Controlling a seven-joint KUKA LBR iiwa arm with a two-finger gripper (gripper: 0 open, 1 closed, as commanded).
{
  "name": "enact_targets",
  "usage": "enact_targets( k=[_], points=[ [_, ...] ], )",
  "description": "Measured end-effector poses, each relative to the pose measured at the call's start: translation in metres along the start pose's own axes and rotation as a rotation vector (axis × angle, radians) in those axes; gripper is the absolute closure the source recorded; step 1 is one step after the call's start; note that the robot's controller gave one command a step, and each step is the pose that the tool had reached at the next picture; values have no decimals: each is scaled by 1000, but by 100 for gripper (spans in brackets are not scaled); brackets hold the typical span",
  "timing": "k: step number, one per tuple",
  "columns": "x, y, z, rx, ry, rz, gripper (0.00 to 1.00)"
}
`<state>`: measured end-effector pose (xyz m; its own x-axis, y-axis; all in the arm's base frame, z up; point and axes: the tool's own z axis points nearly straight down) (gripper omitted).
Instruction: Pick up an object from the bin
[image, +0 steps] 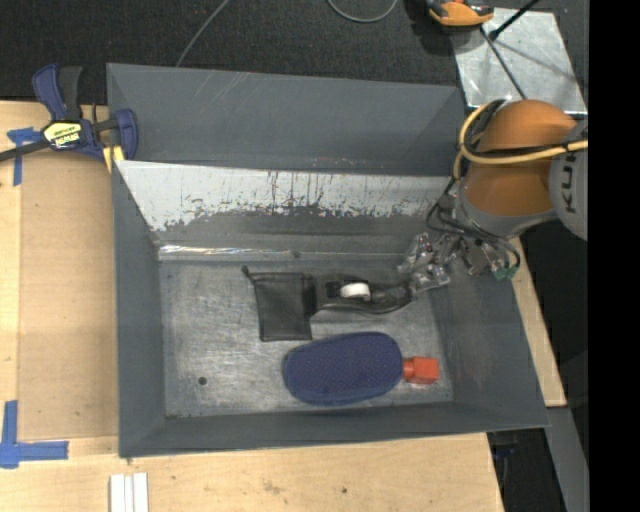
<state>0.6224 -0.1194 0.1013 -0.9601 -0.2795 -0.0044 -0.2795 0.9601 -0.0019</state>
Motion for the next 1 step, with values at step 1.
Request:
enact_targets(
  k=[1],
  points=[
    [0,0,0,0,0,-1,0]
  ],
)
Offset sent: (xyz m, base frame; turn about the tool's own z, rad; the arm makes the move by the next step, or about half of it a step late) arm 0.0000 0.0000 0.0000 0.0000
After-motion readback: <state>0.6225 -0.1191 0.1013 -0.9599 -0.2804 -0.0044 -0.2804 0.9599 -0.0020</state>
